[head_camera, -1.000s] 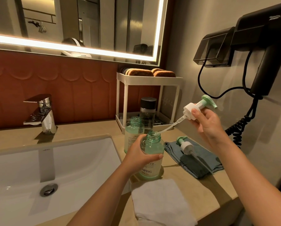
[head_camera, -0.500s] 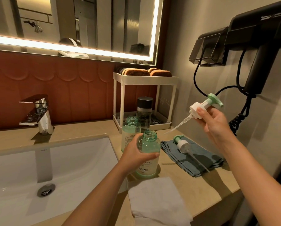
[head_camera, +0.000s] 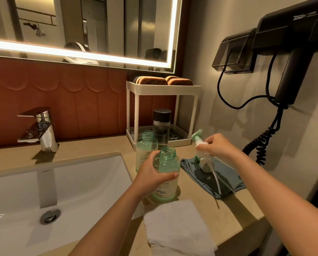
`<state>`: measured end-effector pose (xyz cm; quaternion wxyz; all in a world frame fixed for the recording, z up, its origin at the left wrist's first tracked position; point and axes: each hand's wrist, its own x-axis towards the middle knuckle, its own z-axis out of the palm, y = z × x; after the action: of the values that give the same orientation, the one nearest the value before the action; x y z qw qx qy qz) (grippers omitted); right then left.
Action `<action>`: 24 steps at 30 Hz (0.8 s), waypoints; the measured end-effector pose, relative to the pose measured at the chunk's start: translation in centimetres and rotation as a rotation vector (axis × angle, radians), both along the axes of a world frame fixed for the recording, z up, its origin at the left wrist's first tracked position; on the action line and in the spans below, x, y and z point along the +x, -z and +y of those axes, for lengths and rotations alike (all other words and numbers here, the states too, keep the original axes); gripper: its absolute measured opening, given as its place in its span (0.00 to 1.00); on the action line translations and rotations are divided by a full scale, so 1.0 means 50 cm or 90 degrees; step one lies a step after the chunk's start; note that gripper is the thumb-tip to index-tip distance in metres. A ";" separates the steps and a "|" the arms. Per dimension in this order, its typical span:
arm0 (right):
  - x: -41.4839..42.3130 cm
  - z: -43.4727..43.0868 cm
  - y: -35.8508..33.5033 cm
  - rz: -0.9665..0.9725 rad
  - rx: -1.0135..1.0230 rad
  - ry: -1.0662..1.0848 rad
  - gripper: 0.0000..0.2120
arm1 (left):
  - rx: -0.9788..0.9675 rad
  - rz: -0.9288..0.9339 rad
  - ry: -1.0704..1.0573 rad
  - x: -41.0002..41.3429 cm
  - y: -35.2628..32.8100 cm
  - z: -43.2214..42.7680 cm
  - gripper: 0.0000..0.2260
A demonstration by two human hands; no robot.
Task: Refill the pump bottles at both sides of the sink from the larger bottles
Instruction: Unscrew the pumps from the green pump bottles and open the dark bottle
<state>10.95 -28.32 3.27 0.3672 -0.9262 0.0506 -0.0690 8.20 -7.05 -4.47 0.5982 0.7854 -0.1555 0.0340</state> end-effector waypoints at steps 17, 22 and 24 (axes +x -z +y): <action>0.039 0.051 0.131 0.032 -0.443 0.011 0.29 | 0.012 -0.001 -0.020 0.006 0.008 0.000 0.38; 0.027 0.058 0.146 0.008 -0.465 -0.022 0.22 | 0.004 -0.008 -0.018 0.002 0.009 -0.003 0.37; 0.023 0.060 0.148 0.005 -0.480 -0.041 0.19 | 0.000 -0.008 -0.020 0.003 0.012 -0.003 0.38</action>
<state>12.09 -25.31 -4.15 0.0024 -0.9977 -0.0062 -0.0677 8.36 -7.19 -5.06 0.5963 0.7878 -0.1467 0.0479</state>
